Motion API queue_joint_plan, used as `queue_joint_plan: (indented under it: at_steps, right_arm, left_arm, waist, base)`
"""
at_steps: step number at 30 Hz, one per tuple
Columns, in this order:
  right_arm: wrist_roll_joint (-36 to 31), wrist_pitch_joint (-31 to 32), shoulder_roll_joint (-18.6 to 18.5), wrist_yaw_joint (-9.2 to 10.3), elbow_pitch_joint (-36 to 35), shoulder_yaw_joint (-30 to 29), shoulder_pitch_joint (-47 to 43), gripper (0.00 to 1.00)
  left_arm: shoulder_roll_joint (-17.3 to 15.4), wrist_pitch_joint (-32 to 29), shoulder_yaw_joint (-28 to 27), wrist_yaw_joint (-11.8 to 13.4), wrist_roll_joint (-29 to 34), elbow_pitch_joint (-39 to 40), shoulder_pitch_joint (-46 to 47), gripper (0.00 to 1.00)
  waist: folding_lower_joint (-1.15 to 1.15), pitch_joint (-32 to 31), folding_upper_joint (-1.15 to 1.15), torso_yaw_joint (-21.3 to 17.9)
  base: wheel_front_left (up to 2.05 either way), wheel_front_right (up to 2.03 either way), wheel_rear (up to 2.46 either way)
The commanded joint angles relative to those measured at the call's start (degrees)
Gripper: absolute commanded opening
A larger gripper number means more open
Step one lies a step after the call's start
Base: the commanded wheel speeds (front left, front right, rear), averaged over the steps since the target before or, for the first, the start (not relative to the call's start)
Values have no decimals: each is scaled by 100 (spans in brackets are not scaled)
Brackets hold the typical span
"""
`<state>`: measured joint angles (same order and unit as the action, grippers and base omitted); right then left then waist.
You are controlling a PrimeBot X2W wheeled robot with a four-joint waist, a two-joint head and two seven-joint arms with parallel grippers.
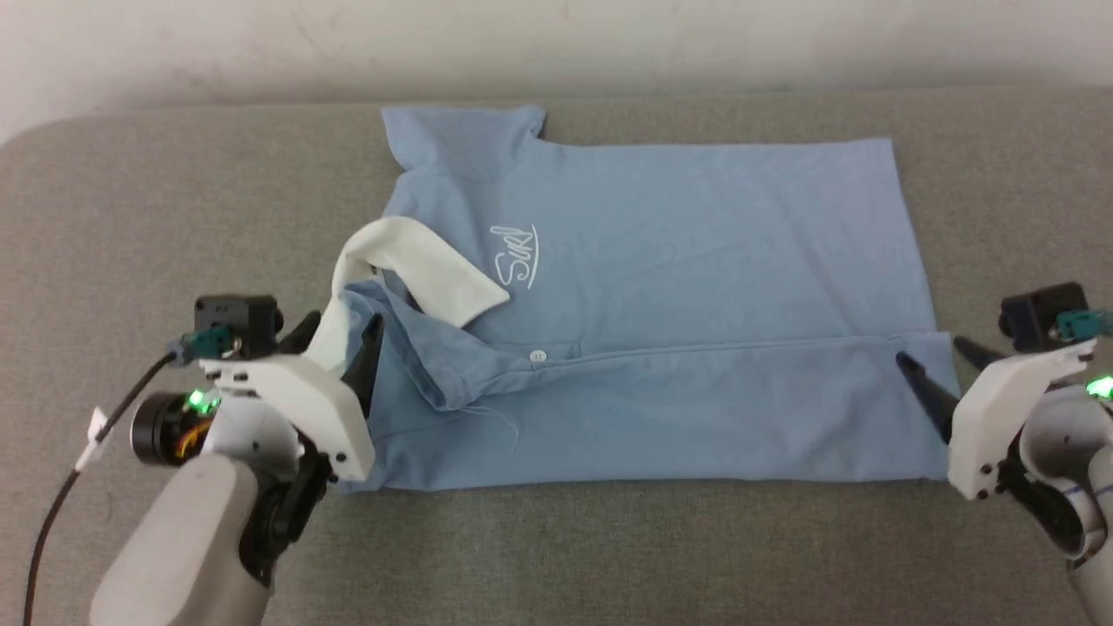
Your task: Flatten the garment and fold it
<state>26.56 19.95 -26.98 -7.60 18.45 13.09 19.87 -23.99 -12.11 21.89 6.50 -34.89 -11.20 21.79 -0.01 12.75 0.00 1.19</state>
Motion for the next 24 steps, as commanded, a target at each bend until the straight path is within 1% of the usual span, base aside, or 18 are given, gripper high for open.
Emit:
queue_joint_plan:
  at_steps: [1, 4, 8, 13, 15, 18, 20, 23, 24]
  right_arm:
    - [-105, 151, 174, 11, -122, -203, -227, 100]
    - [-371, 472, 439, 11, -309, -593, -532, 100]
    - [-916, 1007, 951, 11, -574, -1223, -921, 100]
    - [-1476, 1573, 1621, 11, -1080, -1790, -1361, 100]
    - [-1672, 1744, 1821, 11, -1291, -1957, -1495, 100]
    - [-1945, 1888, 2040, 11, -1697, -2067, -1667, 100]
    - [-1925, 1965, 2182, 11, -1982, -2055, -1733, 100]
    - [-1942, 2076, 2269, 11, -2332, -2044, -1818, 100]
    - [-1942, 2076, 2269, 11, -2332, -2044, -1818, 100]
  left_arm:
    - [19, -15, -72, 141, -67, 141, -235, 100]
    - [18, -87, -113, 366, -109, 429, -559, 100]
    - [-28, -326, -103, 689, -146, 846, -1078, 100]
    - [-108, -809, -7, 1078, -183, 1318, -1630, 100]
    - [-114, -905, -7, 1231, -179, 1471, -1771, 100]
    - [-169, -1080, 41, 1400, -123, 1535, -1893, 100]
    - [-197, -1146, 43, 1486, -94, 1565, -1926, 100]
    - [-187, -1093, -26, 1592, -64, 1499, -1895, 100]
    - [-187, -1093, -26, 1592, -64, 1499, -1895, 100]
  waist:
    - [1, -364, 0, 25]
    - [1, -538, 0, 9]
    - [1, -676, 0, -33]
    - [1, -697, 0, -86]
    - [1, -647, 0, -111]
    - [1, -533, 0, -143]
    - [1, -424, 0, -191]
    - [1, -265, 0, -243]
    - [1, -265, 0, -243]
  base:
    - [0, 0, 0]
    - [0, 0, 0]
    - [0, 0, 0]
    - [0, 0, 0]
    - [0, 0, 0]
    - [0, 0, 0]
    - [0, 0, 0]
    - [0, 0, 0]
    - [0, 0, 0]
